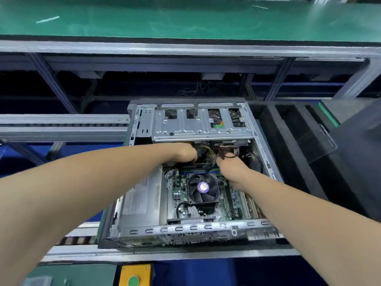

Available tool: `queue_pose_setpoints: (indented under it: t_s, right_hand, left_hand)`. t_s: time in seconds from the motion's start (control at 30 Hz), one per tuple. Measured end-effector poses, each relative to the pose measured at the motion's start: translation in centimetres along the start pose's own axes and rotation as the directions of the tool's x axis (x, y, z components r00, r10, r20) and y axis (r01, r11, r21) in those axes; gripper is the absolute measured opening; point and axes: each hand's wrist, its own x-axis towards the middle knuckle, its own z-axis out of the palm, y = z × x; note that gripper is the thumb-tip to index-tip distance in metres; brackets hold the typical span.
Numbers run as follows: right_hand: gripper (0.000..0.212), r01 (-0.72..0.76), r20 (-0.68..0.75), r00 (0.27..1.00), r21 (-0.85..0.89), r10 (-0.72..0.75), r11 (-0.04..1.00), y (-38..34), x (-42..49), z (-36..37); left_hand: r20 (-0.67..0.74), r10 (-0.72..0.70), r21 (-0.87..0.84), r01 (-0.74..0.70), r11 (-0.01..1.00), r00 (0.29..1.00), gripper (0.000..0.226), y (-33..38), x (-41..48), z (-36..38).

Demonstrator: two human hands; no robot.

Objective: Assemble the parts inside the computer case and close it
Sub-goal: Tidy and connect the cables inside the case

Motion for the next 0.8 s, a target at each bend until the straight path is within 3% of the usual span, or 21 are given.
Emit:
queue_pose_setpoints:
  t_s: [0.07, 0.17, 0.2, 0.27, 0.33, 0.4, 0.5, 0.57, 0.67, 0.8]
  right_hand:
    - [0.049, -0.061, 0.133, 0.989, -0.008, 0.062, 0.998, 0.0, -1.5, -0.5]
    - [0.066, -0.087, 0.332, 0.939, -0.019, 0.089, 0.996, -0.6, -3.8, -1.5]
    - [0.065, -0.067, 0.345, 0.934, -0.088, 0.094, 0.994, -0.8, -4.4, -2.1]
    - [0.041, 0.046, 0.298, 0.952, -0.361, 0.068, 0.932, -1.7, -5.9, -2.9]
    - [0.035, 0.217, 0.186, 0.973, -0.557, -0.134, 0.802, -2.8, -7.1, -3.1]
    - [0.041, 0.338, 0.095, 0.929, -0.611, -0.358, 0.716, -3.2, -7.5, -2.7]
    - [0.031, 0.475, 0.042, 0.841, -0.532, -0.539, 0.7, -3.3, -7.5, -1.2]
    - [0.027, 0.5, 0.068, 0.837, -0.497, -0.543, 0.709, -3.5, -7.4, -0.2]
    - [0.034, 0.445, 0.047, 0.879, -0.443, -0.475, 0.778, -3.7, -7.2, 0.9]
    - [0.034, 0.362, 0.137, 0.926, -0.59, -0.353, 0.721, -3.3, -6.8, 1.8]
  left_hand:
    - [0.016, -0.056, 0.104, 0.054, 0.993, 0.998, 0.01, -0.9, -1.1, 0.3]
    - [-0.026, -0.067, 0.263, 0.071, 0.962, 0.997, 0.028, -1.7, -1.9, 0.7]
    - [-0.046, -0.067, 0.298, 0.078, 0.952, 0.997, 0.035, -1.8, -2.0, 0.8]
    - [-0.051, -0.101, 0.33, 0.112, 0.937, 0.994, 0.043, -1.5, -2.3, 0.6]
    - [-0.069, -0.135, 0.311, 0.15, 0.938, 0.988, 0.043, -1.3, -2.7, 0.4]
    - [-0.107, -0.154, 0.269, 0.178, 0.946, 0.982, 0.049, -1.4, -3.3, 0.2]
    - [-0.139, -0.161, 0.216, 0.188, 0.958, 0.977, 0.037, -2.1, -3.0, 0.3]
    - [-0.177, -0.167, 0.17, 0.197, 0.966, 0.97, 0.025, -2.6, -2.5, 0.4]
    - [-0.126, -0.12, 0.12, 0.136, 0.983, 0.985, 0.022, -2.9, -2.2, 0.4]
    - [-0.117, -0.089, 0.042, 0.094, 0.995, 0.989, 0.032, -3.1, -2.1, 0.3]
